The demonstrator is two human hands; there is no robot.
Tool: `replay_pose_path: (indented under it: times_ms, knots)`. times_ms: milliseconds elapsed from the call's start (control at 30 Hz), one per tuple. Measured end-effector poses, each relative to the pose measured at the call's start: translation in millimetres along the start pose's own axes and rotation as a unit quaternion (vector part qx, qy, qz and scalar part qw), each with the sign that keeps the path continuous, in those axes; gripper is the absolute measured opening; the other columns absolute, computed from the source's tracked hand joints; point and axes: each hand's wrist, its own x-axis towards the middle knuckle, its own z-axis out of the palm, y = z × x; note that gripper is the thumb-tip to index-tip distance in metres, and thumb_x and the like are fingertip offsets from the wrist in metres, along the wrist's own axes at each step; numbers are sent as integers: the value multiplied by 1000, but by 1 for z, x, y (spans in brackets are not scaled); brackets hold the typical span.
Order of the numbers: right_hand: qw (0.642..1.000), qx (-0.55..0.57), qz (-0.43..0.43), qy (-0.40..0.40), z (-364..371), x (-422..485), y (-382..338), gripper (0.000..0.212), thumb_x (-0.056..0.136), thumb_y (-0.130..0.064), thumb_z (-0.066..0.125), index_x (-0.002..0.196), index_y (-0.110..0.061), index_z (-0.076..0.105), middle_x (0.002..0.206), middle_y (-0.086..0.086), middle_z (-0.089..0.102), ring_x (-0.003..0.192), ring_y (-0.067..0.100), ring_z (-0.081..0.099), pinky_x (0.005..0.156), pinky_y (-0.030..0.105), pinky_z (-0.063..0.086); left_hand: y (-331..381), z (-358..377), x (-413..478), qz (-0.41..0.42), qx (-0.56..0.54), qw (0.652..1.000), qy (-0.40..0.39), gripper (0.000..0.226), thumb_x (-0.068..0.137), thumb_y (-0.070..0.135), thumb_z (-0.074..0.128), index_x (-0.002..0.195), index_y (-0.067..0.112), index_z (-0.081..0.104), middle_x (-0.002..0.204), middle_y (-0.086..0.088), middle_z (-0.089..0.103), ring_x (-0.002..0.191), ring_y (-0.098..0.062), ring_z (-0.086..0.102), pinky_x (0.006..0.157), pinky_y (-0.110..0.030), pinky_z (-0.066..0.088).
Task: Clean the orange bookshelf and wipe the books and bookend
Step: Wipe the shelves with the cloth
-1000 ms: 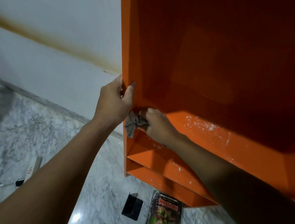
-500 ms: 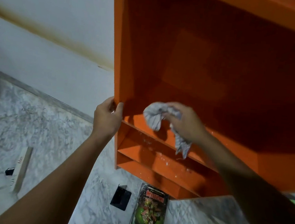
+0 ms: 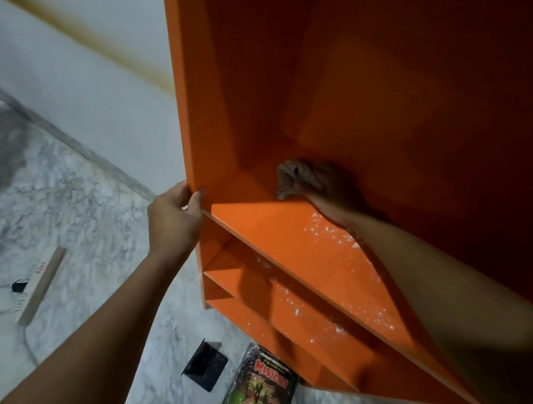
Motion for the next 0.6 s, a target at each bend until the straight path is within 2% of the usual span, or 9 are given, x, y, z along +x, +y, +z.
replay_pose_path:
  times_ms: [67, 133, 200, 267, 367, 433, 500, 533, 600]
  knots:
    - [997, 41, -44, -53, 10, -11, -20, 32, 91, -39, 67, 120, -27, 67, 122, -8, 63, 109, 12, 59, 91, 29, 44, 3, 1, -1, -3, 2, 1000, 3, 11, 103, 24, 50, 99, 31, 58, 80, 25, 58, 69, 9, 56, 61, -10, 39]
    - [992, 31, -101, -70, 28, -25, -43, 26, 91, -29, 67, 114, -18, 72, 116, 1, 67, 105, 20, 62, 86, 30, 46, 5, -1, 0, -6, 5, 1000, 0, 11, 102, 24, 51, 99, 31, 59, 80, 25, 59, 68, 7, 58, 60, -12, 42]
    - [986, 21, -153, -63, 42, -39, -60, 29, 87, -25, 67, 114, -16, 73, 120, 3, 68, 107, 26, 61, 91, 36, 45, 4, -3, 1, -11, 2, 1000, -5, 13, 102, 23, 52, 96, 31, 60, 79, 20, 63, 68, 1, 62, 62, -19, 49]
    - [978, 46, -184, -88, 47, -56, -77, 29, 88, -21, 64, 116, -15, 72, 122, 4, 67, 108, 28, 58, 96, 43, 45, 5, -5, 2, -20, 4, 1000, -12, 13, 102, 23, 52, 98, 30, 62, 86, 13, 67, 71, -1, 64, 65, -20, 50]
    - [960, 104, -208, -155, 50, -98, -99, 32, 91, -9, 61, 122, -14, 69, 122, 4, 65, 111, 21, 53, 100, 37, 39, 11, -4, 0, -38, 8, 999, -17, 18, 102, 23, 51, 105, 19, 69, 93, 8, 68, 77, -7, 65, 74, -28, 55]
    - [958, 178, -174, -140, 46, -123, -105, 32, 92, -9, 63, 123, -18, 68, 120, -3, 63, 111, 13, 55, 95, 32, 46, 13, -2, -6, -57, 1, 998, -10, 27, 103, 25, 48, 118, 14, 67, 100, 9, 65, 83, -8, 63, 79, -27, 52]
    - [957, 262, -79, -97, 24, -131, -99, 27, 94, -18, 63, 114, -34, 69, 118, -19, 63, 110, 2, 58, 93, 27, 49, 16, 2, -19, -78, 0, 997, -1, 32, 103, 30, 48, 125, 14, 64, 107, 8, 62, 97, -13, 61, 87, -31, 50]
    - [956, 286, -38, -57, 9, -128, -92, 24, 93, -21, 64, 108, -40, 69, 113, -22, 64, 107, -2, 60, 92, 25, 48, 15, 6, -27, -95, 0, 995, 1, 31, 102, 33, 49, 122, 15, 65, 107, 7, 62, 100, -16, 61, 90, -35, 51]
    - [959, 279, 11, 45, -24, -115, -64, 19, 92, -18, 67, 101, -34, 68, 96, -24, 69, 93, -11, 62, 84, 14, 44, 14, 15, -44, -153, -17, 988, -7, 25, 99, 41, 50, 108, 22, 63, 102, 7, 64, 97, -20, 64, 91, -41, 54]
